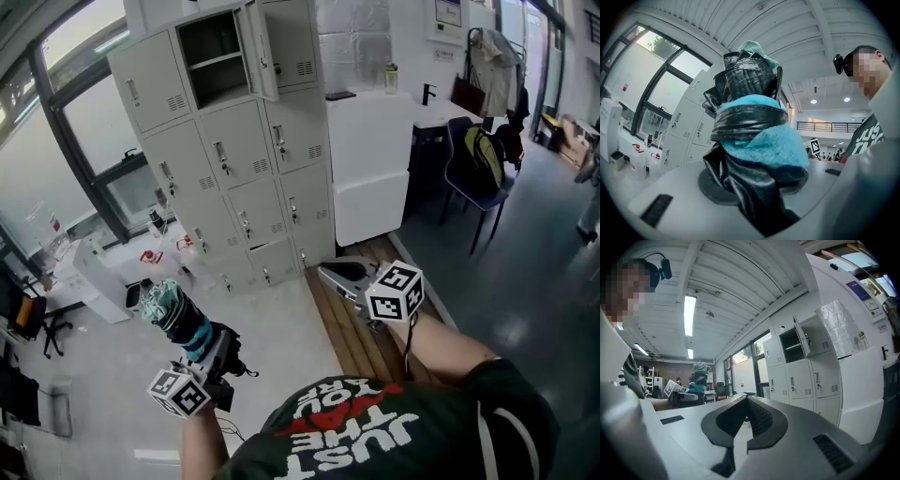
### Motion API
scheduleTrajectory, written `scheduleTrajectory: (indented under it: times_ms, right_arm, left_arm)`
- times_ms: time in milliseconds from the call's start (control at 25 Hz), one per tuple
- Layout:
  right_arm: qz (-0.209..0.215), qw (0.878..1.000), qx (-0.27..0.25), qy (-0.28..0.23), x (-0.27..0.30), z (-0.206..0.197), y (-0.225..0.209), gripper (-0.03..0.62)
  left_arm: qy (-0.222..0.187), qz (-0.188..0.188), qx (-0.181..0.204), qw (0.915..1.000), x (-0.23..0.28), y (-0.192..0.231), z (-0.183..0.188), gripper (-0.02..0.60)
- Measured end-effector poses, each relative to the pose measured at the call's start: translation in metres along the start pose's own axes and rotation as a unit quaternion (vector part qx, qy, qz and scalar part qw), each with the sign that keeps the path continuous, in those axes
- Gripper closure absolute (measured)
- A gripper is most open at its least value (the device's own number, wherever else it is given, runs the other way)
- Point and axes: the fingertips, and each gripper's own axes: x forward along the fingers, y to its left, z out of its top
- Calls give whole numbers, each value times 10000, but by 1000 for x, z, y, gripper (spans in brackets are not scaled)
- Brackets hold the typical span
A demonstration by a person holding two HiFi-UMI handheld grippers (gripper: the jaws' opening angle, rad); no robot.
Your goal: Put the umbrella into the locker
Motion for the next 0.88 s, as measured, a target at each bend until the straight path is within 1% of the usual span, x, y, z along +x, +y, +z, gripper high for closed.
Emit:
scheduleTrajectory:
  times_ms: [160,360,520,680,880]
  right_arm:
    - [22,10000,45,53,15,-7,-13,562]
    - [1,9998,60,172,58,-13,-32,562]
    - [-150,9997,66,185,109,-17,-58,562]
    - [-295,9993,112,214,180,-17,-83,562]
    - [-482,9988,57,61,268,7,-113,562]
  left_arm:
    - [7,-16,36,10000,10,14,-4,397]
    - [52,-107,-41,9999,33,58,-1,397]
    - [63,-265,-46,9996,58,112,9,397]
    - [62,-512,-1,9987,87,181,31,397]
    - [177,-797,99,9966,124,267,70,397]
